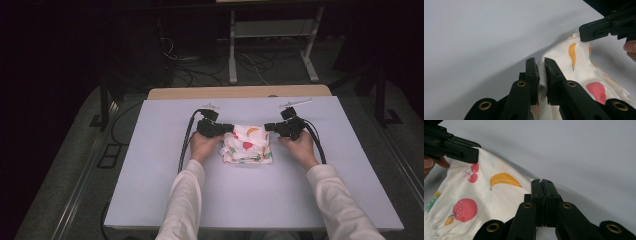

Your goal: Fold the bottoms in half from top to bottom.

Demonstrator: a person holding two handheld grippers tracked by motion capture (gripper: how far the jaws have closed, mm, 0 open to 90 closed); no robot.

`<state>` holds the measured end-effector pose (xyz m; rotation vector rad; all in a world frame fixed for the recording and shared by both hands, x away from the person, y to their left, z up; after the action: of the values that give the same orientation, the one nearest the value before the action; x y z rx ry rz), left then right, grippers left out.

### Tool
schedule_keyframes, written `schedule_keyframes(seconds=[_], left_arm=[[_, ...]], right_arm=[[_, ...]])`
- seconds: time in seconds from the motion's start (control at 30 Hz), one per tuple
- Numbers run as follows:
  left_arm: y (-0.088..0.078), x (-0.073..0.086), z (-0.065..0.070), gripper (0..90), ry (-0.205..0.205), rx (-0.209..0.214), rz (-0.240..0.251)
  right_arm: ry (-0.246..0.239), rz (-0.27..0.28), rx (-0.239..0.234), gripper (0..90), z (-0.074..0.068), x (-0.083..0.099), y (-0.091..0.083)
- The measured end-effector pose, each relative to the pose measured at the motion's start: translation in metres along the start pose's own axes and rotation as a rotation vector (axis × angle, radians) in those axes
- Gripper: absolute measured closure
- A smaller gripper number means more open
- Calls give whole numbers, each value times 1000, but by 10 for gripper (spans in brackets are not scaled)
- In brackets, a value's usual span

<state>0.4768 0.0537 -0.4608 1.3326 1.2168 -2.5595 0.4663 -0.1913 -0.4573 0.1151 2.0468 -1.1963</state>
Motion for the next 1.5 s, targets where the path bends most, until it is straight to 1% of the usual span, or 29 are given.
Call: schedule_keyframes(seconds=[0.07, 0.23, 0.37, 0.4, 0.43, 0.47, 0.5, 0.53, 0.57, 0.6, 0.67, 0.73, 0.77, 0.87, 0.93, 0.97, 1.0, 1.03, 1.1, 1.13, 1.2, 1.3, 1.5], left_arm=[[0, 0, -1, 818, 2, -5, 0], [-2, 0, -2, 818, 9, -17, -3], [0, 0, -3, 812, 12, -38, -2], [0, 0, -4, 791, 9, -40, 3], [0, 0, -5, 740, 3, -53, 11], [0, -1, -6, 639, -8, -72, 18], [-1, -1, -7, 551, -14, -90, 23], [-2, -1, -7, 499, -24, -93, 33], [-3, -1, -7, 466, -30, -86, 38], [-4, -2, -8, 428, -33, -84, 42], [-5, -3, -7, 364, -38, -82, 46], [-6, -3, -6, 308, -34, -72, 46], [-8, -4, -5, 282, -25, -70, 47], [-10, -5, -3, 157, -30, -51, 55], [-12, -4, -1, 98, -19, -40, 39], [-13, -4, -1, 52, -9, -43, 24], [-14, -4, 0, 17, -6, -49, 17], [-16, -3, 0, 8, 3, -54, 12], [-20, -3, 0, 0, 7, -53, 14], [-24, -2, 0, 0, 7, -59, 17], [-29, -2, 0, 0, 10, -67, 25], [-39, 0, -1, 0, 15, -75, 37], [-56, 9, -3, 0, 8, -93, 62]], right_arm=[[14, 6, -10, 872, 1, 0, -1], [8, 16, -15, 872, 1, -1, -1], [4, 14, -12, 872, 0, -3, 1], [8, 15, -14, 870, 0, -3, 1], [14, 17, -18, 862, 0, -3, 1], [19, 15, -27, 846, 0, -3, 1], [22, 9, -31, 780, 1, -2, 1], [21, 12, -23, 675, 1, -2, 1], [21, 18, -30, 613, 2, -1, 0], [28, 26, -54, 557, 2, -1, -1], [36, 35, -70, 459, 4, -1, -3], [36, 39, -71, 371, 5, -1, -5], [34, 40, -70, 337, 5, -2, -5], [17, 41, -76, 188, 5, -1, -9], [11, 38, -74, 136, 4, -1, -11], [9, 42, -77, 131, 4, -1, -14], [8, 50, -85, 108, 4, -2, -17], [9, 52, -86, 80, 4, -2, -18], [13, 47, -85, 17, 5, -2, -22], [9, 45, -81, 0, 5, -2, -23], [-6, 38, -66, 0, 5, -1, -28], [-3, 51, -72, 0, 4, 1, -35], [-13, 67, -78, 0, 1, 7, -50]])
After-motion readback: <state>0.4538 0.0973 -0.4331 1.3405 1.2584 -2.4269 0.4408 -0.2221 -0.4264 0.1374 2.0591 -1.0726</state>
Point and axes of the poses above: each handheld gripper's, and its own axes: y roughly forward along the jaws, x roughly out of its underside, z roughly to its right, the point moved 4 cm from there along y, roughly forward along the jaws, and after that the axes turned 6 degrees about -z, right-handed, at the moved point
